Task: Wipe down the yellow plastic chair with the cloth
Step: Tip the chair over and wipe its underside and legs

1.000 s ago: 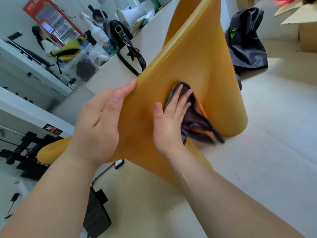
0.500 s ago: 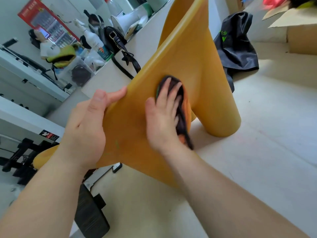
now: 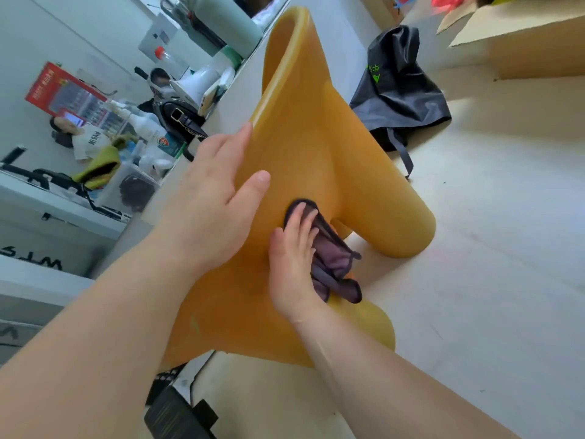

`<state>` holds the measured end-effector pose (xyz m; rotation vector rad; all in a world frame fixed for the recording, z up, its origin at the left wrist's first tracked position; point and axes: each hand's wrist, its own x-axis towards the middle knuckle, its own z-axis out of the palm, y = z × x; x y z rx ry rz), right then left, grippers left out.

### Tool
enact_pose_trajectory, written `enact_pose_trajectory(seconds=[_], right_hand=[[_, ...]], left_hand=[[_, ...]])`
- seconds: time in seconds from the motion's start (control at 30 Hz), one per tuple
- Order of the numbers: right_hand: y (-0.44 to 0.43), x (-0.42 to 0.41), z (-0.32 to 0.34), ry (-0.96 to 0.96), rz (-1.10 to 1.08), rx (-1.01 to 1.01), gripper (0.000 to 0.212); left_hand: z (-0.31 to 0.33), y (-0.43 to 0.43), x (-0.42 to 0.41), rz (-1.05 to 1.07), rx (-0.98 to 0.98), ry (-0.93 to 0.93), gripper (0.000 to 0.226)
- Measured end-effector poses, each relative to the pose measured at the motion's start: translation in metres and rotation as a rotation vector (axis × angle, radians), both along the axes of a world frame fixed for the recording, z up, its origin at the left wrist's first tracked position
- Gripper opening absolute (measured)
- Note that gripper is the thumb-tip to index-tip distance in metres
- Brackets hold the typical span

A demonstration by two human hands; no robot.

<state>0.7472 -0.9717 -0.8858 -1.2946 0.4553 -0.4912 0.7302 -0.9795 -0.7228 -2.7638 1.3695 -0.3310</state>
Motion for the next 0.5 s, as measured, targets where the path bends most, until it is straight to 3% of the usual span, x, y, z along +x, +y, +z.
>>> enact_pose_trajectory(seconds=[0.07,0.17,0.3,0.37,0.43,0.5], right_hand=[[-0.015,-0.004,0.024,-0.148,-0.068,-0.033,0.087],[-0.054,-0.002,0.047,-0.244,-0.105,0.077,0.079],[-0.076,0.028,0.004,-0.083,-0.114,0.162,0.086],[-0.066,0.027,-0.023,-0.03,-0.065,0.426,0.066],[-0.05,0.014,-0.033,0.003,0.04,0.646,0.063],[-0.039,0.002,-0.025,0.008,0.08,0.639,0.068]], left_hand=[[0.006,-0.008,0.007,0.002,-0.097,0.083,0.052],[0.011,-0.015,0.017,-0.019,-0.18,0.101,0.045],[0.0,-0.016,0.019,-0.069,-0.234,0.082,0.045],[-0.003,-0.014,0.021,-0.078,-0.237,0.103,0.048],[0.0,-0.013,0.02,-0.043,-0.275,0.183,0.05],[0.003,-0.013,0.019,-0.015,-0.303,0.244,0.052]])
